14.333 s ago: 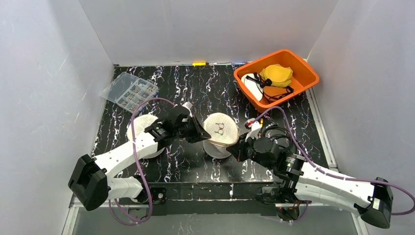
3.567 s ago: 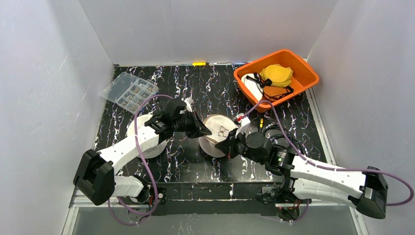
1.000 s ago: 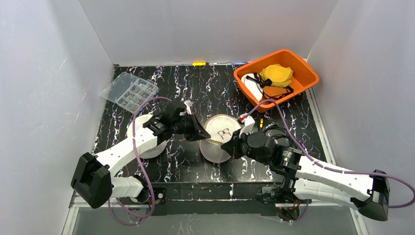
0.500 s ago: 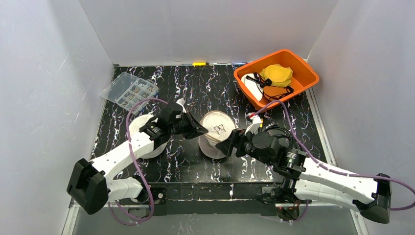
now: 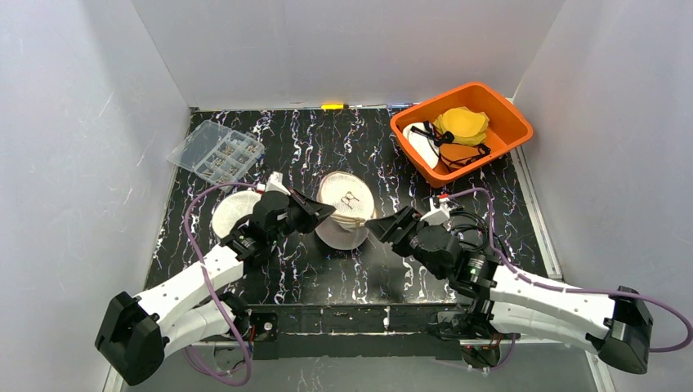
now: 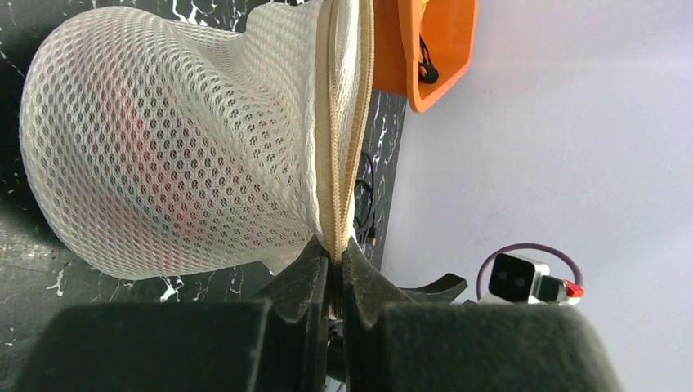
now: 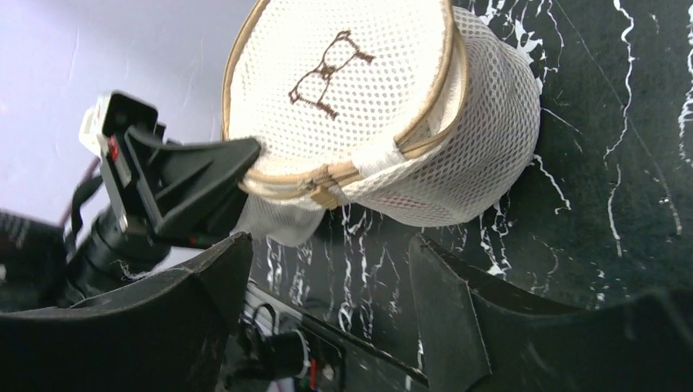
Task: Unzip the laundry bag and remove the bra
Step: Open the laundry bag at the center of the board.
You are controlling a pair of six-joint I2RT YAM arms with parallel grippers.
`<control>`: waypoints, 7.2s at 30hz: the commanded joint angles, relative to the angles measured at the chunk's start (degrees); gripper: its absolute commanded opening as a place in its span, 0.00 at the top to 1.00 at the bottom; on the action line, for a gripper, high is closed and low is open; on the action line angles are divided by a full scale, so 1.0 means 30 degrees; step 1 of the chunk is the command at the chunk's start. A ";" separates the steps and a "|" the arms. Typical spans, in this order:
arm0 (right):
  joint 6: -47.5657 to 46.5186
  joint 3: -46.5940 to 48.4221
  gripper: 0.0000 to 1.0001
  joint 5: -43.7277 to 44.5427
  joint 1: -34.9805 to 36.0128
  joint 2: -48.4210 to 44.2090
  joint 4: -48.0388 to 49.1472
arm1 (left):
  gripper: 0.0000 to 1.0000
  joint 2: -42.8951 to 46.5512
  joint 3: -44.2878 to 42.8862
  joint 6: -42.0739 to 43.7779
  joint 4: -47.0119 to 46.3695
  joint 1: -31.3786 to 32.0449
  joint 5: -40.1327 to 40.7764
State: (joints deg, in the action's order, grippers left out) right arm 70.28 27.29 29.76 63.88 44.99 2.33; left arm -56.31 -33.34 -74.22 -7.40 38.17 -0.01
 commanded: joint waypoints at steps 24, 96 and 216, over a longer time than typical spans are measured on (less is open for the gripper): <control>0.4597 0.1953 0.51 -0.4163 -0.3258 0.8233 0.6436 | 1.00 0.1458 0.1559 0.1693 -0.1577 0.0253 0.1451; -1.4294 0.6445 0.27 -1.2989 -0.6563 0.2120 -0.4859 | 0.24 -0.3428 -0.3600 1.0069 0.6220 -0.3356 -0.4494; -0.7054 -0.2252 0.26 -0.9366 -0.6058 -0.0891 -0.1765 | 0.96 -1.0942 -1.2523 1.8055 1.4955 -0.0069 -0.3589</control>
State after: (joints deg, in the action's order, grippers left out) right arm 46.44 21.34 1.72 45.41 40.53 -7.40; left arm -92.12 -73.10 -19.00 38.28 37.85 -9.65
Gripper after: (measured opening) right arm 0.748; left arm 0.136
